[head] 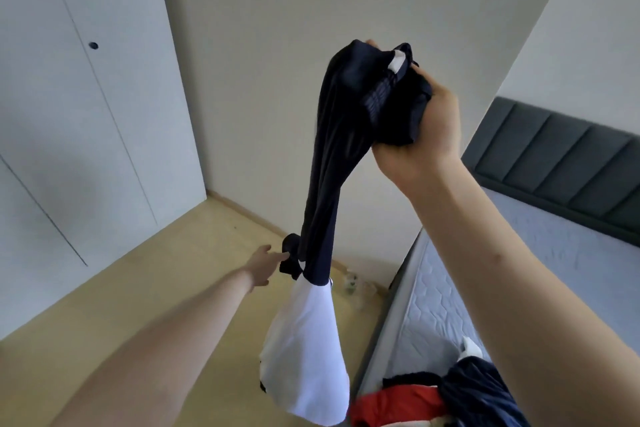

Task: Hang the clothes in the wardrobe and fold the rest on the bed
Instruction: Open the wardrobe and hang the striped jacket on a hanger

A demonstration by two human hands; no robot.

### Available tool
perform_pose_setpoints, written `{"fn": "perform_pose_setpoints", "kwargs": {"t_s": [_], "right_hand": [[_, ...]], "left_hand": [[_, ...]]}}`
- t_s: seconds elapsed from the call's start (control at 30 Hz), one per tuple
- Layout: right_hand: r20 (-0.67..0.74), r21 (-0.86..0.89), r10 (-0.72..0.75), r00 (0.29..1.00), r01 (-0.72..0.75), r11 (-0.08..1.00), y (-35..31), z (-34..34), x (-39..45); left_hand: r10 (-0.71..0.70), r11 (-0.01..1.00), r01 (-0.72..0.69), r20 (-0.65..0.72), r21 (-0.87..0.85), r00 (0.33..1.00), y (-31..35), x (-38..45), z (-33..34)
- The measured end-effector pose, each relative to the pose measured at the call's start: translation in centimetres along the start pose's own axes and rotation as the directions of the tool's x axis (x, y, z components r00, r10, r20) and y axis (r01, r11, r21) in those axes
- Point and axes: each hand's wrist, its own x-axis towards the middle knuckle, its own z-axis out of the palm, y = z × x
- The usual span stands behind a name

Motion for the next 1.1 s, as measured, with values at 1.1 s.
{"fn": "perform_pose_setpoints", "kwargs": {"t_s": [1.1], "right_hand": [[0.202, -0.974, 0.598, 0.776, 0.226, 0.035, 31.9, -10.4, 19.5]], "left_hand": [[0.711, 0.664, -0.619, -0.096, 0.419, 0.697, 10.1, 0.2, -26.9]]}}
